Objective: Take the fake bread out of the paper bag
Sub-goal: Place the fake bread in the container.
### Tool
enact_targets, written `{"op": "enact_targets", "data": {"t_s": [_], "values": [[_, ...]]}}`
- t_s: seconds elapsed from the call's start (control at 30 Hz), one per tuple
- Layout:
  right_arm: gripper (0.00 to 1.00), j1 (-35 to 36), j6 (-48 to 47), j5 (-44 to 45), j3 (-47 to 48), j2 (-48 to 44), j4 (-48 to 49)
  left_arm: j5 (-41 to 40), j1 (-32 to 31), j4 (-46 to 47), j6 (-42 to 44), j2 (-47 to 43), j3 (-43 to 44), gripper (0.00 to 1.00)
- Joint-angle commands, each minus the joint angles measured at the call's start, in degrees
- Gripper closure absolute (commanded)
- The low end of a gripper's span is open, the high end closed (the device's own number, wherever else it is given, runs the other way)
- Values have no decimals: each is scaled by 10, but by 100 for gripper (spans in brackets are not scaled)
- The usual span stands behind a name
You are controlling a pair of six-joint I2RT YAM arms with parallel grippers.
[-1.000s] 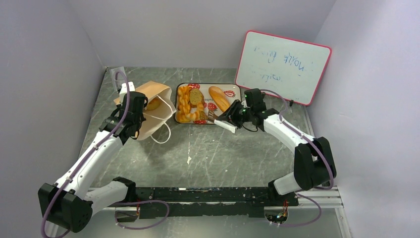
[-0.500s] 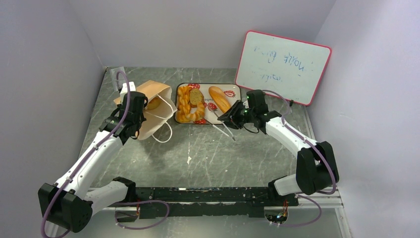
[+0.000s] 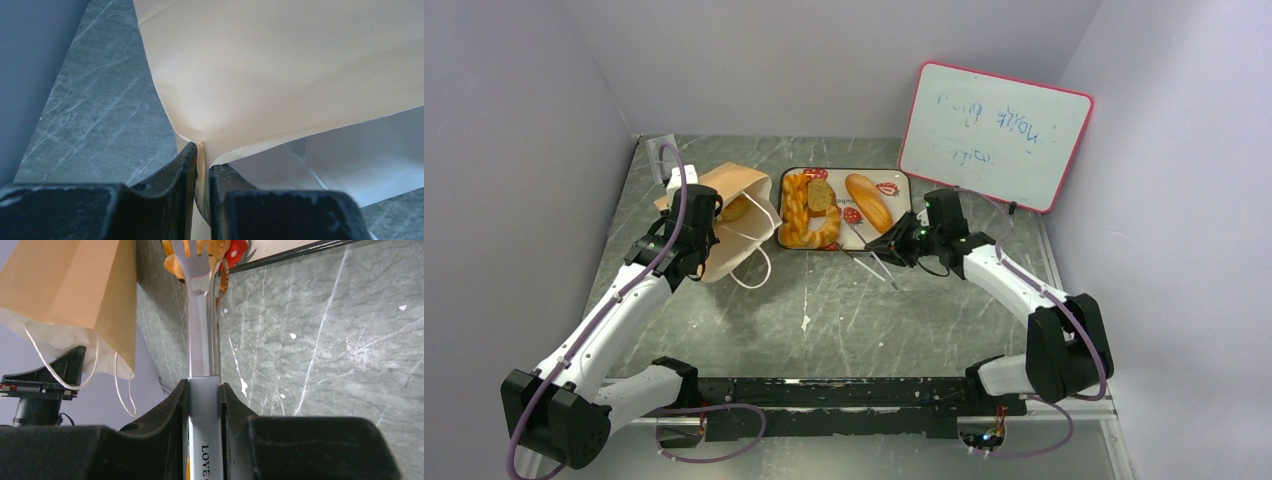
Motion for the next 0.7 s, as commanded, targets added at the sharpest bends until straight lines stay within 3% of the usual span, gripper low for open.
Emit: {"op": "enact_targets", "data": {"t_s": [0.0,0.5,0.67], "values": [[100,-5,-2,-7,-5,-30,13,5,4,13,-9,-6,7,93],[100,0,-33,-65,31,-76,-4,-15,4,-6,-2,-6,27,93],[100,33,-56,-92,29,-57,25,-23,4,-20,-1,-7,37,93]]}}
